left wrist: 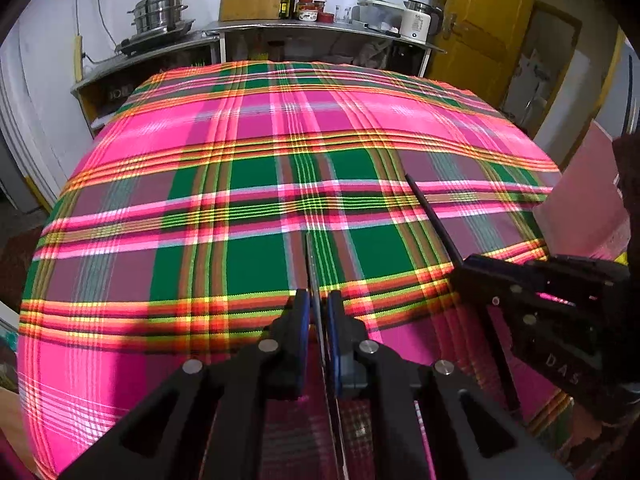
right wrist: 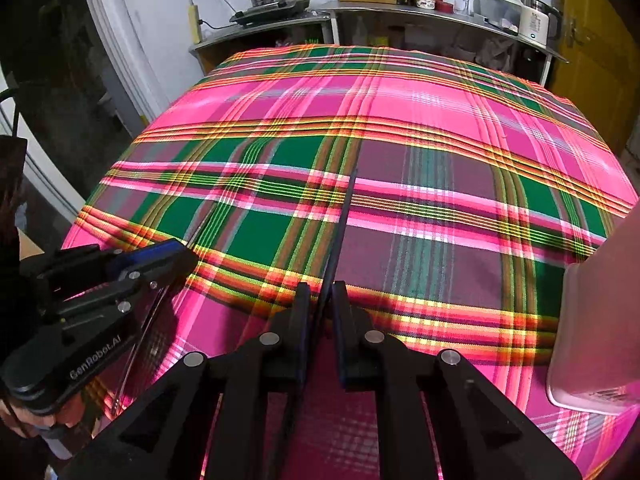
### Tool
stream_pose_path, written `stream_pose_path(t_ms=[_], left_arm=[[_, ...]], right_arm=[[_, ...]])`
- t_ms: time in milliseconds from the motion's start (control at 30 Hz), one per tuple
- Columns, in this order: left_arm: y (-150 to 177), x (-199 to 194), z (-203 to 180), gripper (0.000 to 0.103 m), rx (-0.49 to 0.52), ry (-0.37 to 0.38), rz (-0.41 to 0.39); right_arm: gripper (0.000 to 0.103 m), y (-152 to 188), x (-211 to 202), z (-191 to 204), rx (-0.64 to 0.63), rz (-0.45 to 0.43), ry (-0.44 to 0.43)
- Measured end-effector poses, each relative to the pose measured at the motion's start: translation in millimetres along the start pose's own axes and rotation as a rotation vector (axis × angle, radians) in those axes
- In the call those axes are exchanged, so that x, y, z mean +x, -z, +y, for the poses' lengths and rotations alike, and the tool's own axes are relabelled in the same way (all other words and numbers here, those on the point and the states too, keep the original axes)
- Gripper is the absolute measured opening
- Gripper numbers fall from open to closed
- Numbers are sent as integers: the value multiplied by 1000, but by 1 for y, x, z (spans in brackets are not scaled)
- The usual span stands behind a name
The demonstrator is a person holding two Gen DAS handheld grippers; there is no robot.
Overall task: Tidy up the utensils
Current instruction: 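Lift both black chopsticks upright and carry them over the pink holder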
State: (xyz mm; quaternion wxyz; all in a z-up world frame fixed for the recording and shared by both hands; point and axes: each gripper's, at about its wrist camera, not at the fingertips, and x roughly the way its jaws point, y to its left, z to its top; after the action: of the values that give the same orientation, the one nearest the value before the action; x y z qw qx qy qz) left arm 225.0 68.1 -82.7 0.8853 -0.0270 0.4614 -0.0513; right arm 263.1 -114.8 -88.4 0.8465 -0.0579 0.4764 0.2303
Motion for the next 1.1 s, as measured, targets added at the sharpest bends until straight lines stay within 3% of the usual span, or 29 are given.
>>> stream_pose_path(t_ms=[200, 333, 767, 1100], left_arm=[[-2, 0, -2, 6, 10, -6, 6], [-3, -6, 4, 6, -14, 16, 3], [-12, -81, 7, 5, -61, 90, -130], [-10, -119, -5, 5, -48, 118, -178]], right_arm=[[6, -4, -1, -1, 22, 12, -49], [6, -2, -16, 6, 6, -27, -80], [6, -1, -86, 12, 5, -166, -134], [6, 6, -132, 5, 27, -250, -142]])
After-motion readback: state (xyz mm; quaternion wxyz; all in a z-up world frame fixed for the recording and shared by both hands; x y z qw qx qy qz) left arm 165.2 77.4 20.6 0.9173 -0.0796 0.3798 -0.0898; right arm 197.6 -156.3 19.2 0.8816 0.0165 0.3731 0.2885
